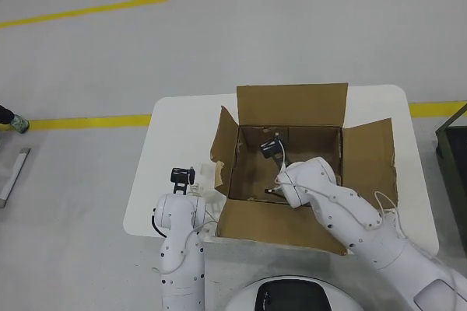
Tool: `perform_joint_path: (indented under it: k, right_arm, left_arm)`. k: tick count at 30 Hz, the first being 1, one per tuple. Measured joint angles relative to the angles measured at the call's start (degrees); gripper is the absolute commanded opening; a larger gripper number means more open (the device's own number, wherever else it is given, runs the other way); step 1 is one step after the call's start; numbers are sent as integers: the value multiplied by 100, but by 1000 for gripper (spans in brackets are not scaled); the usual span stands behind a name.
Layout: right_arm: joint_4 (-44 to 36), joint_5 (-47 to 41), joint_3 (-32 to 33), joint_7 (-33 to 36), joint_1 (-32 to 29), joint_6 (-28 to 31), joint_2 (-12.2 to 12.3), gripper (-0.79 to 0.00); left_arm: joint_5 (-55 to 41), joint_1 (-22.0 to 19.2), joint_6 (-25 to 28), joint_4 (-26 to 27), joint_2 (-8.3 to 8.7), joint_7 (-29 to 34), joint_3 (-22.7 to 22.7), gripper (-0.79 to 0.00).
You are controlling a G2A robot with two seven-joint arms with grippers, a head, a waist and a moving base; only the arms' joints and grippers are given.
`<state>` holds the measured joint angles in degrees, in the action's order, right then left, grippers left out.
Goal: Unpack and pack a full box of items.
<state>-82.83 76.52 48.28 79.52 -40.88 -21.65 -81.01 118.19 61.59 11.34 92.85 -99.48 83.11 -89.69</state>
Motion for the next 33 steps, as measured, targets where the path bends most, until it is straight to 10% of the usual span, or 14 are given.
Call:
perform_joint_path:
  k: [33]
  right_arm:
    - [1157, 16, 196, 51, 176, 34, -367, -483]
  left_arm:
    - [0, 0, 0, 0, 0, 0, 0, 0]
